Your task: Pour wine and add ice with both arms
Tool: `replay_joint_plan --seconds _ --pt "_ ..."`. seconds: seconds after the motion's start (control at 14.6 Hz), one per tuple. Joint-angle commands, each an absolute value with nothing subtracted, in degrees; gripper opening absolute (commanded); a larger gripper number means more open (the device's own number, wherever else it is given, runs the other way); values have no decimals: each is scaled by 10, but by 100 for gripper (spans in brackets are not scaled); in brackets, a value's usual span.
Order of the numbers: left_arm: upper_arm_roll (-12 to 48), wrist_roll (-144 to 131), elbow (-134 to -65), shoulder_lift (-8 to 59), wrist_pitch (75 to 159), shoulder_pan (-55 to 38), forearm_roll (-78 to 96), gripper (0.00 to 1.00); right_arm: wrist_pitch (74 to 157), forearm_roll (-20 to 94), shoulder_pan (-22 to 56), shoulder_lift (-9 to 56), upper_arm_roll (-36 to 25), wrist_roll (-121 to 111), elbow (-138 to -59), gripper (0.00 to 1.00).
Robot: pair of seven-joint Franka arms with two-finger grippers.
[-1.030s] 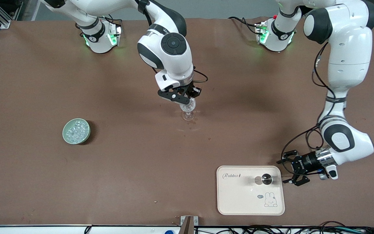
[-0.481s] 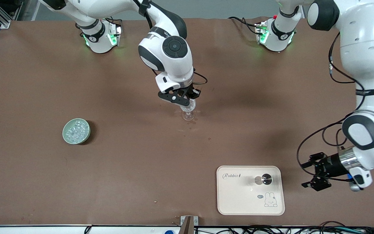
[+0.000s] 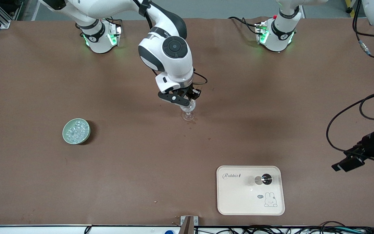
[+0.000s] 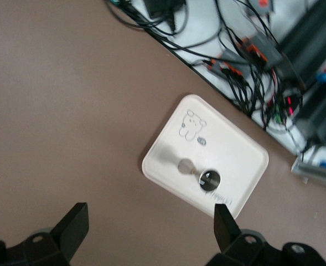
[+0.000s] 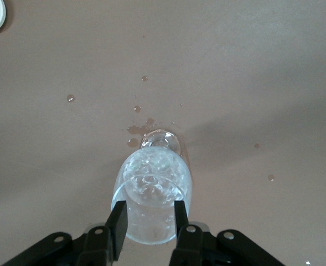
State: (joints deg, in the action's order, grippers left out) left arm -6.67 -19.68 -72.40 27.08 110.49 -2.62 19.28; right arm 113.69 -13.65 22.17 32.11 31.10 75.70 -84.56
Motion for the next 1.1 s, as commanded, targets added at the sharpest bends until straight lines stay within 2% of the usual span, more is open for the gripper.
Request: replay_joint_plan --seconds 0.0,0.07,0.14,0.21,0.34,0.55,0.62,1.03 --pt "-62 -99 -757 219 1084 -26 160 100 1132 -149 223 323 313 765 -839 55" --pt "-53 -66 -757 200 1057 -27 127 100 1132 -149 220 323 314 765 -836 67" --pt "-41 -35 -757 185 1026 -27 101 100 1131 -148 215 317 314 764 -834 86" --pt "-38 -15 -760 166 997 -27 86 100 1131 -150 212 310 313 764 -833 100" --pt "-37 11 -797 118 966 -27 72 99 1115 -157 182 270 314 759 -835 100" --pt "-33 20 -909 9 969 -30 41 99 1066 -158 117 214 312 708 -835 100" --pt "-33 20 -928 -9 969 -32 38 99 1064 -159 100 193 307 681 -835 100" --pt "-21 11 -933 -23 964 -33 37 99 995 -164 73 107 165 461 -832 100"
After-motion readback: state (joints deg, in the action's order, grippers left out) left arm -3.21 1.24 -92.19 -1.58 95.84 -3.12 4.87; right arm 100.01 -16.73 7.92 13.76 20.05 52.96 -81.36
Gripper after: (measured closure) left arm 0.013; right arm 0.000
